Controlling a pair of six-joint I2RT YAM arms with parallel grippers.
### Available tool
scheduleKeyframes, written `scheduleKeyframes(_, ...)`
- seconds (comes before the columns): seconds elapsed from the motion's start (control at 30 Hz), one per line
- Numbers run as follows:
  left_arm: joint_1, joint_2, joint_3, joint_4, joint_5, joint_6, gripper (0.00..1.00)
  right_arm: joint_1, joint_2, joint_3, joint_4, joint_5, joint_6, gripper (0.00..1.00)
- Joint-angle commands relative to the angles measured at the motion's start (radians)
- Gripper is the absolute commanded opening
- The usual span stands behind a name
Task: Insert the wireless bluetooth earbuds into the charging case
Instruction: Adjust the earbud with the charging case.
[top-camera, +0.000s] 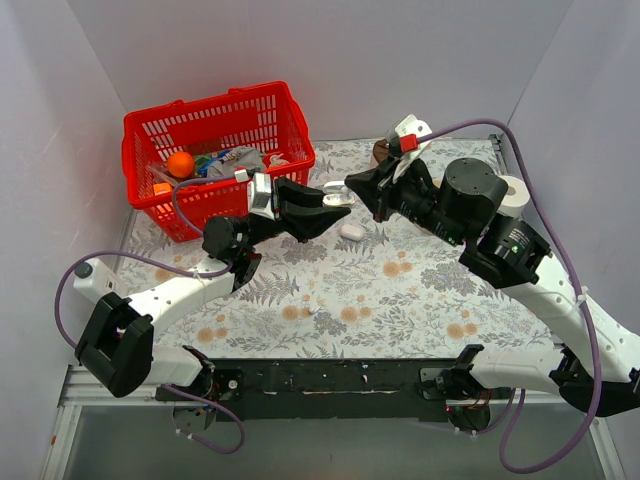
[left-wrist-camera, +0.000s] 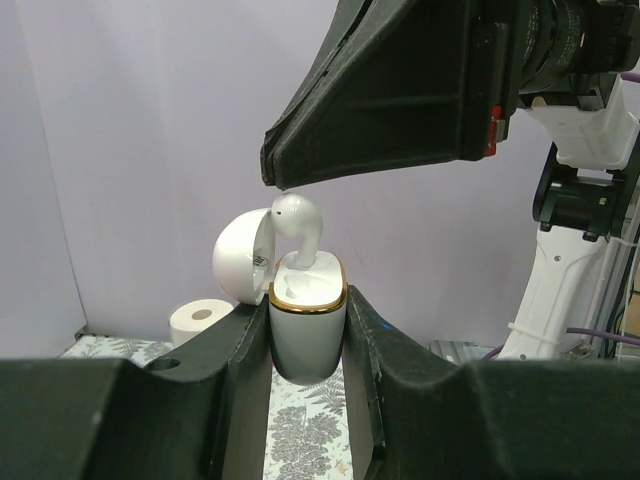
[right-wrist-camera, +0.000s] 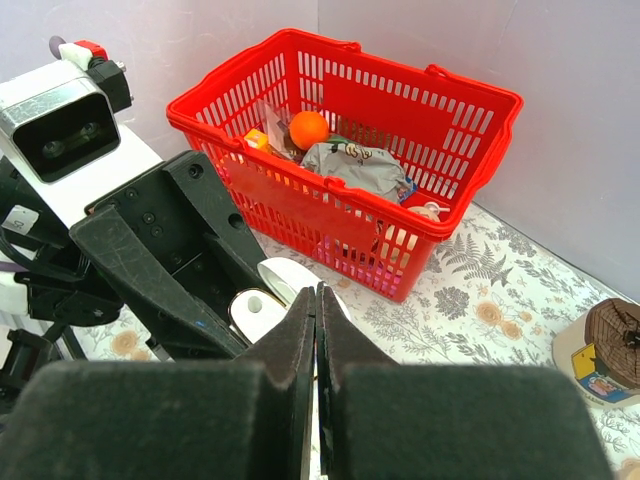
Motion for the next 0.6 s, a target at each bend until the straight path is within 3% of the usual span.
scheduleKeyframes(0.0, -0.006, -0.045, -0.009, 0.023, -0.019, 0.009, 0.00, 0.005, -0.041, 0.007, 0.041, 0.033, 0.010, 0.17)
scheduleKeyframes(0.1, -0.006, -0.047, -0.010, 0.015, -0.021, 0.017, 0.00, 0.004, -0.052, -0.001, 0.049, 0.042, 0.016, 0.40)
scheduleKeyframes(0.2, -0.006, -0.048, -0.012, 0.009, -0.028, 0.020, 0.00, 0.005, -0.037, 0.022, 0.018, 0.028, 0.028, 0.45)
scheduleKeyframes(0.47, -0.006, -0.053, -0.009, -0.012, -0.059, 0.031, 0.00, 0.005, 0.009, 0.068, -0.069, 0.028, 0.059, 0.46)
scheduleKeyframes(0.57, -0.006, -0.056, -0.009, -0.012, -0.061, 0.034, 0.00, 0.005, 0.014, 0.062, -0.069, 0.046, 0.068, 0.41)
